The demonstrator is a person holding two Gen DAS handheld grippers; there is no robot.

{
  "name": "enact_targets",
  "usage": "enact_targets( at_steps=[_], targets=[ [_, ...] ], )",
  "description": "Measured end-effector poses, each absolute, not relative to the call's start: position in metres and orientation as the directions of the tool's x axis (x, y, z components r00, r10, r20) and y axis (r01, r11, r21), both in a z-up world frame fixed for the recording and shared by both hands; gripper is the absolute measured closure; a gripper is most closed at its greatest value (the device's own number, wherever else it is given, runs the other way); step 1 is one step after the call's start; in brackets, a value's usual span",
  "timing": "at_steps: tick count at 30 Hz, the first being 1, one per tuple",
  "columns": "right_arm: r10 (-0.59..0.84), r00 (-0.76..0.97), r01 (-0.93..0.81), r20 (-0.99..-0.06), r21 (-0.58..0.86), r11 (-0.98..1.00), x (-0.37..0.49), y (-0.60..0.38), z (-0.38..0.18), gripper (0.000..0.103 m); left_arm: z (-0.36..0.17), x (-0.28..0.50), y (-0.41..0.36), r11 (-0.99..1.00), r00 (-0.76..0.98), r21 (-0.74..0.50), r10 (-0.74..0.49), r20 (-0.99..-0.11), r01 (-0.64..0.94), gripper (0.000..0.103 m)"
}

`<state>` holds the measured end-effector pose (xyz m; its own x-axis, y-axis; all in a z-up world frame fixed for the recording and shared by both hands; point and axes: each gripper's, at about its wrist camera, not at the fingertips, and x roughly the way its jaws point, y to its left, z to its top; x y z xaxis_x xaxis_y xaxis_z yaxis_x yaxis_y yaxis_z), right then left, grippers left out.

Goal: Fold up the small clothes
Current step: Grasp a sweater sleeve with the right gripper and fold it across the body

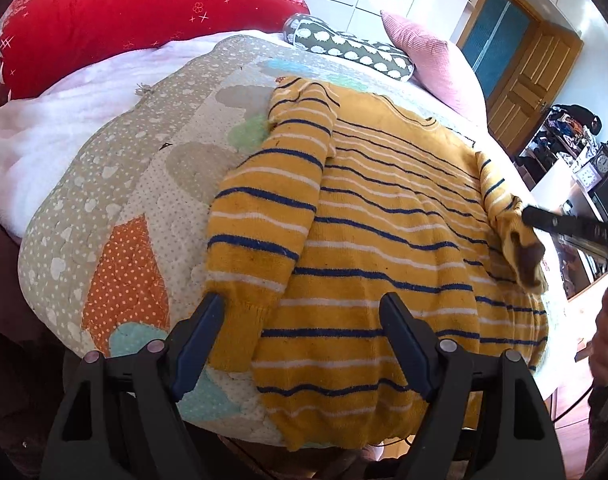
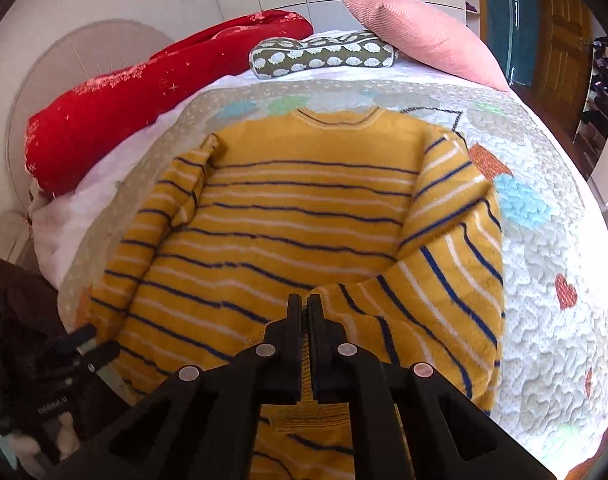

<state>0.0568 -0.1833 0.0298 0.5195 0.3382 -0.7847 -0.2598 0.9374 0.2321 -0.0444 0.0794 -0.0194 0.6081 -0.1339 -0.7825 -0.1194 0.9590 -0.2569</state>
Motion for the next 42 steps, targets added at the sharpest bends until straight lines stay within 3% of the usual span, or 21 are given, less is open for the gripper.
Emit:
enact_targets(
  at_steps=[6,16,22,26,29,32,35,42],
  targets=[
    [0.445,0.494,-0.301,-0.747,0.333,0.894,0.149,-0.122,0.058,0.100,-0.024,-0.052,0.101,0.947,0.612,-0.279,-0.126,-0.780,-0.160,0.024],
    [0.365,0.411,-0.277,-0.835,0.267,0.923,0.259,0.000,0.002,0.102,-0.035,-0.066,0.133,0.928,0.604,-0.290,-0.096,-0.791,-0.233,0.024],
    [0.419,0.333,-0.313,-0.845,0.321,0.894,0.269,0.040,-0.018,0.102,-0.037,-0.065,0.136,0.920,0.594,-0.303,-0.103,-0.798,-0.247,0.024],
    [0.421,0.402,-0.368,-0.813,0.277,0.888,0.252,0.041,0.008,0.101,-0.032,-0.071,0.135,0.926,0.614,-0.291,-0.087,-0.784,-0.240,0.024],
    [0.374,0.405,-0.418,-0.835,0.195,0.888,0.231,0.037,0.017,0.100,-0.034,-0.067,0.138,0.920,0.621,-0.319,-0.116,-0.776,-0.227,0.024],
    [0.427,0.310,-0.448,-0.849,0.265,0.854,0.208,0.031,0.009,0.099,-0.035,-0.065,0.140,0.918,0.626,-0.326,-0.121,-0.770,-0.224,0.024],
    [0.375,0.284,-0.418,-0.882,0.238,0.877,0.193,0.036,-0.013,0.095,-0.036,-0.066,0.146,0.911,0.627,-0.340,-0.127,-0.768,-0.232,0.024],
    [0.443,0.260,-0.524,-0.858,0.260,0.811,0.206,0.112,-0.025,0.100,-0.036,-0.075,0.157,0.907,0.630,-0.330,-0.099,-0.770,-0.261,0.024]
  ],
)
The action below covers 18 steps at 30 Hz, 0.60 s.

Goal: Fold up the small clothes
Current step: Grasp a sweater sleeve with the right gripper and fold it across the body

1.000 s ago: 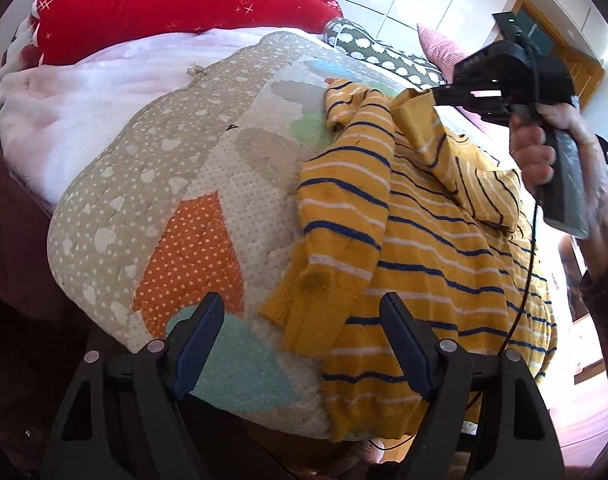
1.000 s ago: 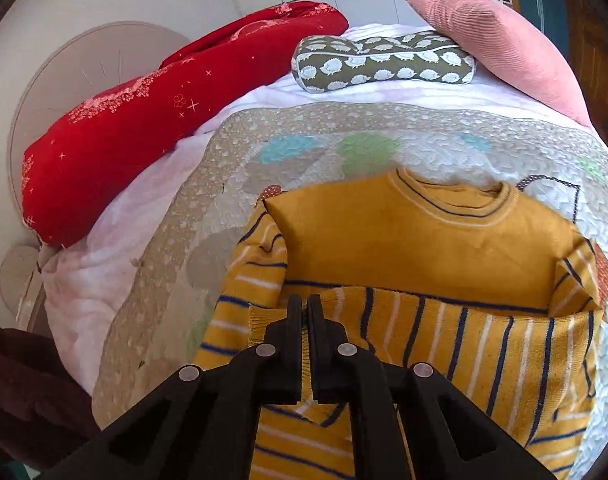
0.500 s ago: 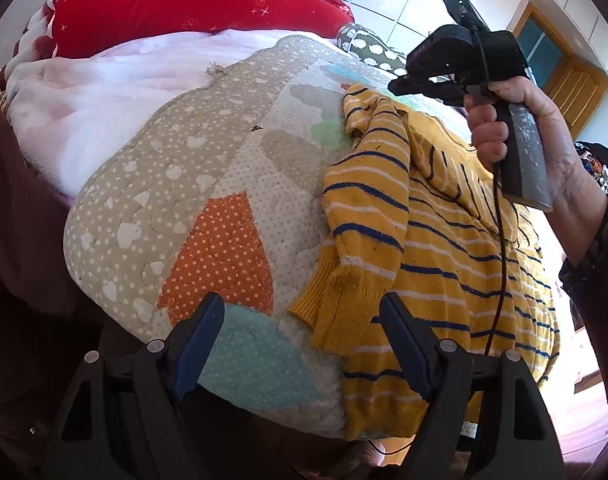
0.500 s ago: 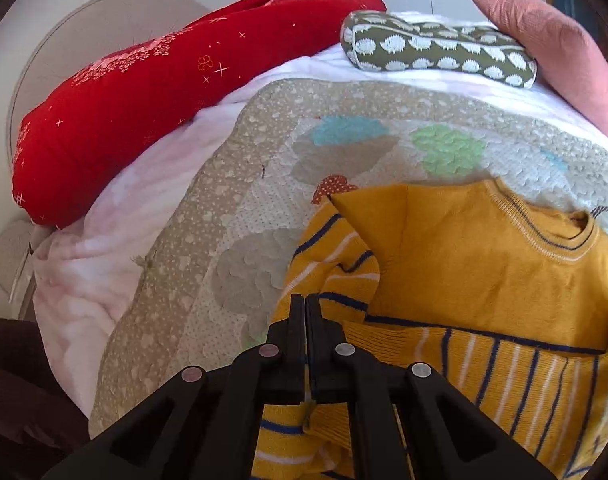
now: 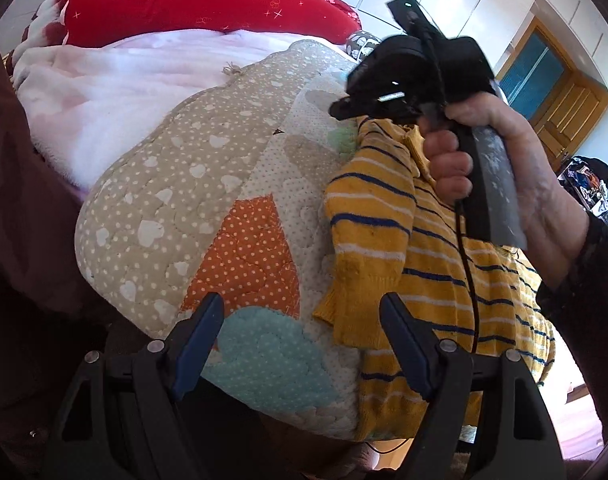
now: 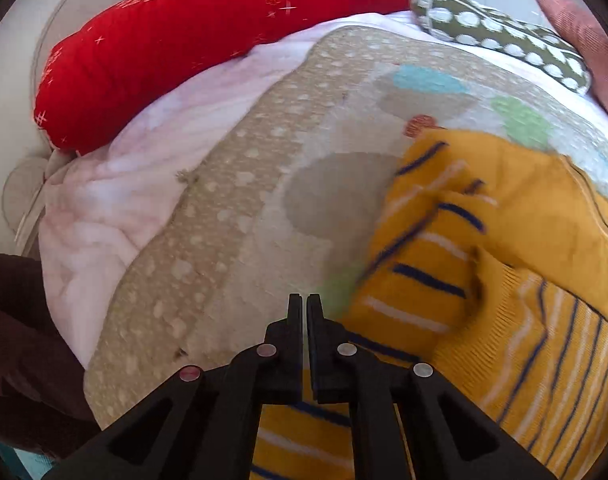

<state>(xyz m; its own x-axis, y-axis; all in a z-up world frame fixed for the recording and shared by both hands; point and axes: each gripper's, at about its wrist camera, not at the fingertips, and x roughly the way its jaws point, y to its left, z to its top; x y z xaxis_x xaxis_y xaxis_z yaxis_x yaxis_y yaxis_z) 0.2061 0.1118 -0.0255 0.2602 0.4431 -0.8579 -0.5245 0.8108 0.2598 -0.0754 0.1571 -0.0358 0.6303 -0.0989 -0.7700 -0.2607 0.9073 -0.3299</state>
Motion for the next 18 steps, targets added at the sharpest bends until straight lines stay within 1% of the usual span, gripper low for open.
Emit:
enact_targets(
  at_steps=[3,6,7,9,10,11,16,18],
  targets=[
    [0.446,0.216,-0.579,-0.868,0.254,0.775,0.208,0.154,-0.031,0.100,-0.037,-0.079,0.163,0.902,0.628,-0.332,-0.093,-0.773,-0.276,0.024],
    [0.539,0.234,-0.566,-0.809,0.337,0.752,0.206,0.148,-0.007,0.100,-0.034,-0.086,0.169,0.901,0.638,-0.328,-0.077,-0.766,-0.284,0.024],
    [0.550,0.242,-0.542,-0.799,0.359,0.760,0.206,0.135,0.001,0.097,-0.033,-0.088,0.172,0.901,0.643,-0.330,-0.078,-0.762,-0.282,0.024],
    [0.539,0.251,-0.497,-0.804,0.371,0.785,0.204,0.102,0.010,0.075,-0.034,-0.089,0.175,0.900,0.646,-0.339,-0.089,-0.758,-0.274,0.024],
    [0.518,0.262,-0.466,-0.814,0.363,0.807,0.201,0.082,0.011,0.055,-0.034,-0.090,0.177,0.900,0.648,-0.344,-0.097,-0.756,-0.267,0.024],
    [0.505,0.278,-0.431,-0.817,0.364,0.826,0.199,0.063,0.011,0.050,-0.034,-0.089,0.177,0.900,0.650,-0.351,-0.107,-0.752,-0.257,0.024],
    [0.416,0.317,-0.299,-0.852,0.326,0.897,0.169,-0.001,-0.007,0.050,-0.033,-0.081,0.176,0.900,0.661,-0.369,-0.133,-0.739,-0.232,0.024],
    [0.441,0.290,-0.283,-0.849,0.364,0.887,0.173,-0.003,-0.020,0.050,-0.033,-0.080,0.176,0.898,0.659,-0.374,-0.137,-0.739,-0.233,0.024]
  ],
)
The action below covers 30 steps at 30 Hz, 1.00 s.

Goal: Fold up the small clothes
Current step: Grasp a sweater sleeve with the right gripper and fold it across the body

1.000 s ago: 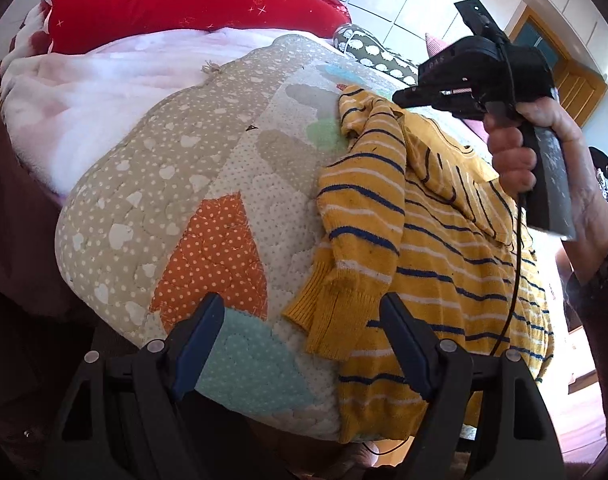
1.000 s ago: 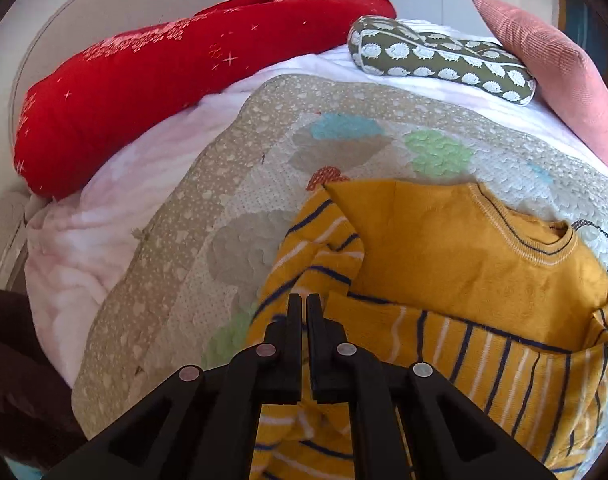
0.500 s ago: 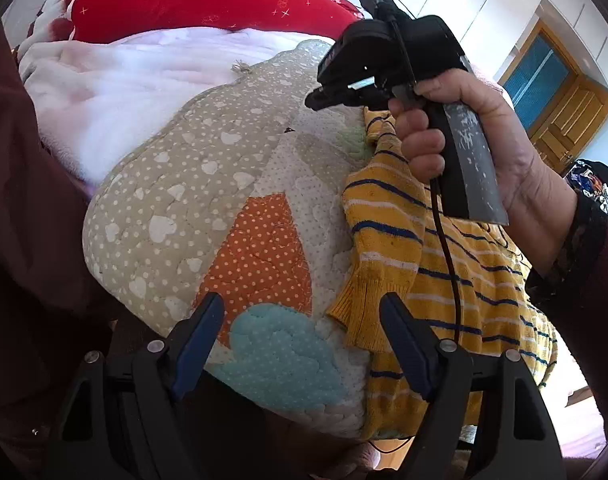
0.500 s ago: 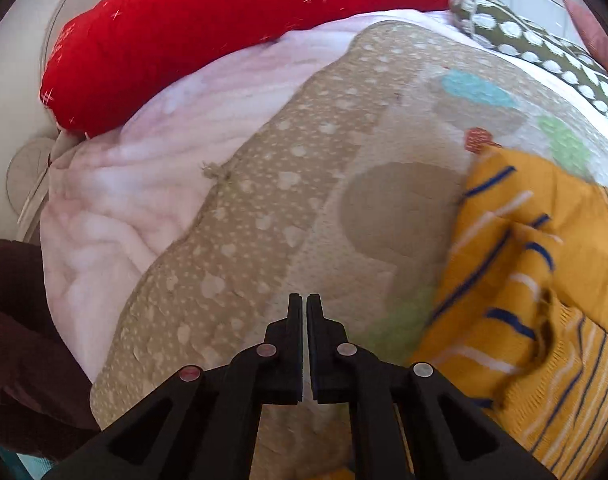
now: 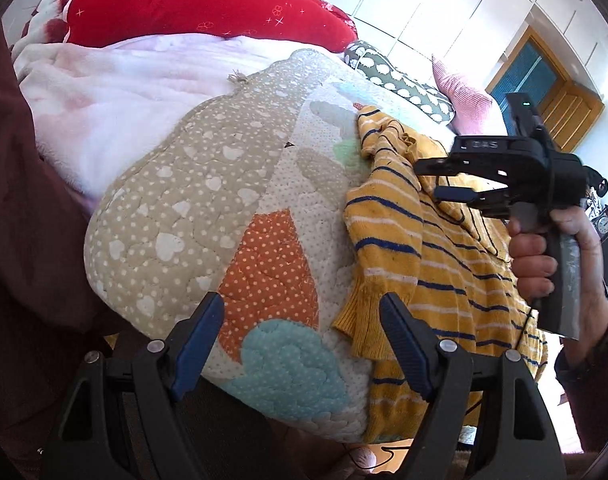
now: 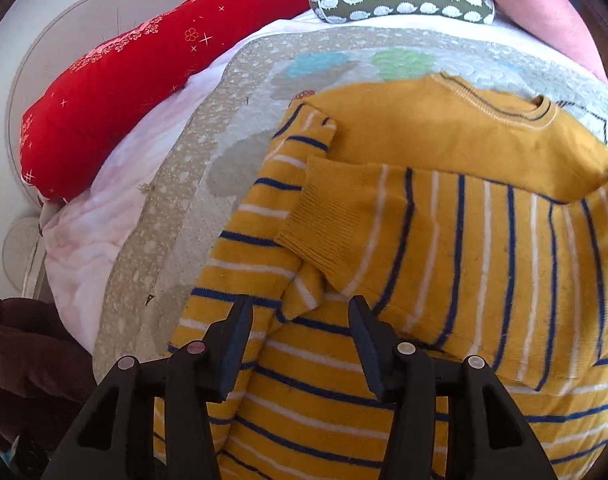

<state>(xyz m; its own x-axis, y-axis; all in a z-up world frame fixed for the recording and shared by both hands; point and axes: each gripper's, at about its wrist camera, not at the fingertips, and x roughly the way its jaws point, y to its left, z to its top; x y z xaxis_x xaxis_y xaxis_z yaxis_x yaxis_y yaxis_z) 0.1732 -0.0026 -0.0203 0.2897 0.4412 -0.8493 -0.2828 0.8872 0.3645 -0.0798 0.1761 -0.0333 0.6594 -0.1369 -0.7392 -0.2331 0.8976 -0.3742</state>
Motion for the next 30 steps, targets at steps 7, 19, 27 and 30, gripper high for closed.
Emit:
enact_targets(
  at_steps=[7,19,27,30],
  targets=[
    [0.429,0.292,-0.374,-0.855,0.311,0.874,0.196,0.072,-0.034,0.085,-0.032,-0.089,0.181,0.890,0.665,-0.368,-0.106,-0.739,-0.267,0.024],
    [0.436,0.280,-0.709,-0.855,0.122,0.694,0.153,0.209,-0.029,0.034,-0.033,-0.092,0.177,0.894,0.651,-0.362,-0.110,-0.751,-0.266,0.024],
    [0.593,0.383,-0.635,-0.708,0.265,0.726,0.137,0.072,0.038,0.034,-0.005,-0.062,0.165,0.910,0.668,-0.378,-0.174,-0.723,-0.172,0.024],
    [0.538,0.490,-0.494,-0.686,0.290,0.820,0.135,-0.025,0.041,0.034,0.012,-0.025,0.154,0.902,0.674,-0.423,-0.260,-0.691,-0.085,0.024]
  ],
)
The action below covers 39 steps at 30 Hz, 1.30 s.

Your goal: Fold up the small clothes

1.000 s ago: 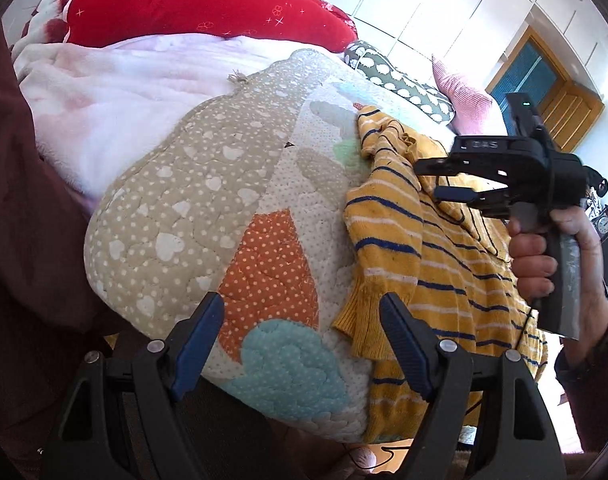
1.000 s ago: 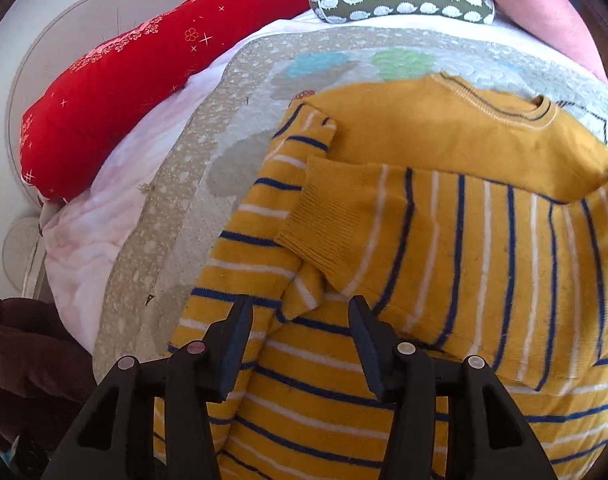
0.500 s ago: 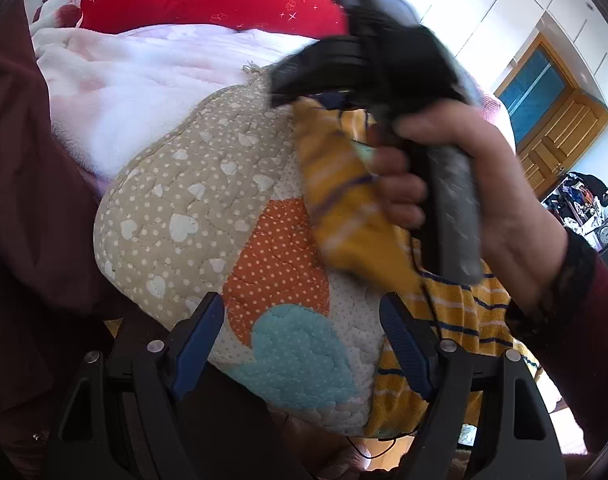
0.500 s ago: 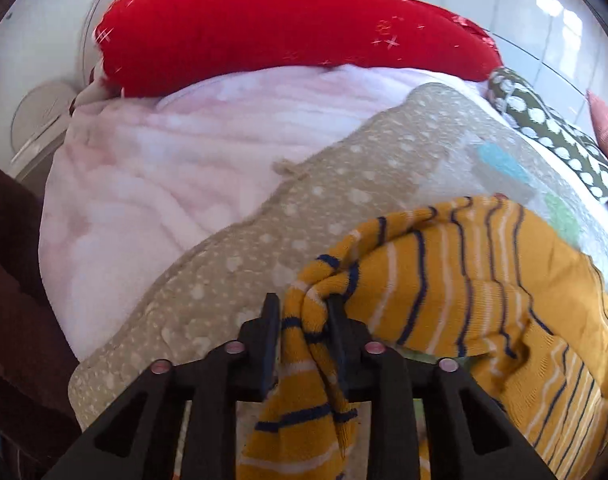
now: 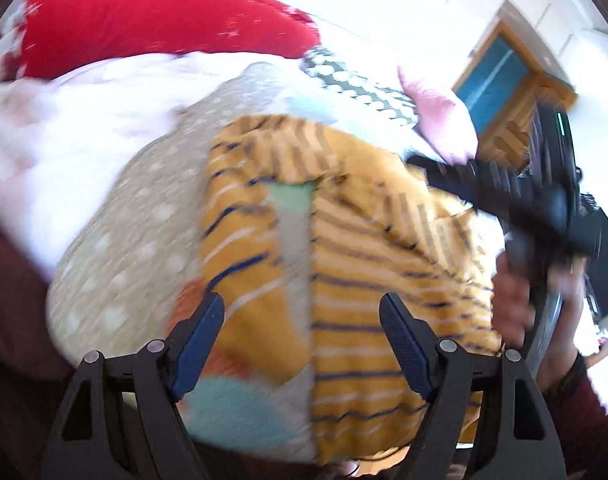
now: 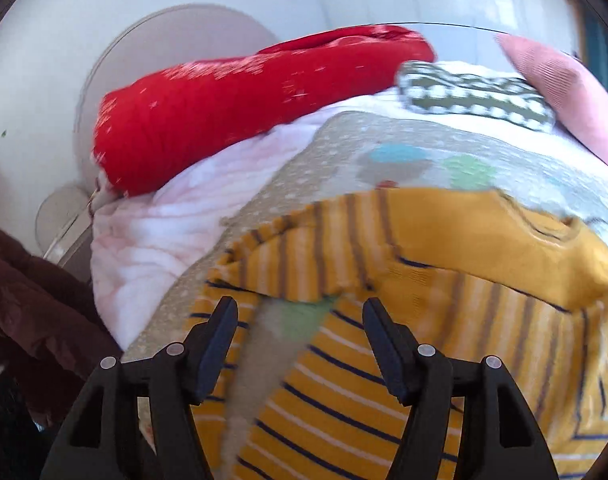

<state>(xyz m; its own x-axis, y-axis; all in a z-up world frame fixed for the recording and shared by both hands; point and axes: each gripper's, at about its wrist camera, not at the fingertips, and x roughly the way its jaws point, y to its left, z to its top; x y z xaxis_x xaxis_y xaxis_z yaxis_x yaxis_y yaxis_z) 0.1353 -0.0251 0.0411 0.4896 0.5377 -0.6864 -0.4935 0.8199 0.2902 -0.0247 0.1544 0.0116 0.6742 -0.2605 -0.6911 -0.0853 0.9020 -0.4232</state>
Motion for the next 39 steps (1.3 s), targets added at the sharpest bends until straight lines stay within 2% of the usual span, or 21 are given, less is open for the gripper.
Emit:
enact_targets(
  at_steps=[3,7,11,13,14,15,19,23,31,35,36,38,39],
  targets=[
    [0.427,0.563,-0.308,-0.707,0.300,0.903,0.129,-0.119,0.027,0.034,0.014,0.034,0.143,0.898,0.641,-0.438,-0.311,-0.701,-0.043,0.024],
    [0.369,0.575,-0.112,-0.730,0.376,0.920,0.109,-0.216,0.004,0.034,-0.005,0.125,0.121,0.895,0.554,-0.445,-0.354,-0.754,-0.034,0.024],
    [0.323,0.600,-0.011,-0.732,0.396,0.918,0.085,-0.278,-0.006,0.034,-0.029,0.192,0.096,0.909,0.467,-0.415,-0.352,-0.811,-0.035,0.032],
    [0.308,0.609,0.012,-0.731,0.397,0.918,0.074,-0.297,-0.008,0.034,-0.041,0.211,0.080,0.935,0.433,-0.353,-0.303,-0.849,-0.039,0.055],
    [0.298,0.614,0.020,-0.731,0.392,0.920,0.070,-0.306,-0.007,0.034,-0.046,0.216,0.073,0.949,0.415,-0.315,-0.275,-0.867,-0.030,0.082],
    [0.286,0.619,0.027,-0.732,0.384,0.923,0.067,-0.312,-0.008,0.034,-0.047,0.219,0.068,0.961,0.407,-0.276,-0.241,-0.881,-0.029,0.092],
    [0.262,0.631,0.050,-0.730,0.374,0.926,0.066,-0.330,-0.008,0.034,-0.028,0.217,0.078,0.969,0.438,-0.238,-0.184,-0.880,-0.071,0.095],
    [0.268,0.643,0.047,-0.717,0.386,0.921,0.073,-0.342,-0.005,0.034,-0.018,0.212,0.119,0.969,0.460,-0.139,-0.029,-0.887,-0.206,0.095],
    [0.228,0.641,0.042,-0.733,0.330,0.943,0.146,-0.333,-0.003,0.034,-0.036,0.208,0.109,0.976,0.449,-0.107,-0.011,-0.893,-0.188,0.094],
    [0.197,0.597,0.077,-0.778,0.300,0.951,0.202,-0.323,-0.018,0.034,-0.035,0.206,0.116,0.967,0.450,-0.152,-0.044,-0.892,-0.207,0.093],
    [0.206,0.579,0.082,-0.789,0.308,0.948,0.212,-0.321,-0.025,0.037,-0.034,0.206,0.118,0.962,0.451,-0.167,-0.055,-0.891,-0.214,0.093],
    [0.251,0.518,0.054,-0.818,0.323,0.945,0.229,-0.316,-0.038,0.093,-0.031,0.204,0.119,0.957,0.452,-0.190,-0.073,-0.889,-0.219,0.093],
    [0.250,0.498,0.053,-0.830,0.317,0.947,0.234,-0.315,-0.041,0.092,-0.028,0.203,0.117,0.957,0.456,-0.197,-0.081,-0.886,-0.212,0.093]
  ],
)
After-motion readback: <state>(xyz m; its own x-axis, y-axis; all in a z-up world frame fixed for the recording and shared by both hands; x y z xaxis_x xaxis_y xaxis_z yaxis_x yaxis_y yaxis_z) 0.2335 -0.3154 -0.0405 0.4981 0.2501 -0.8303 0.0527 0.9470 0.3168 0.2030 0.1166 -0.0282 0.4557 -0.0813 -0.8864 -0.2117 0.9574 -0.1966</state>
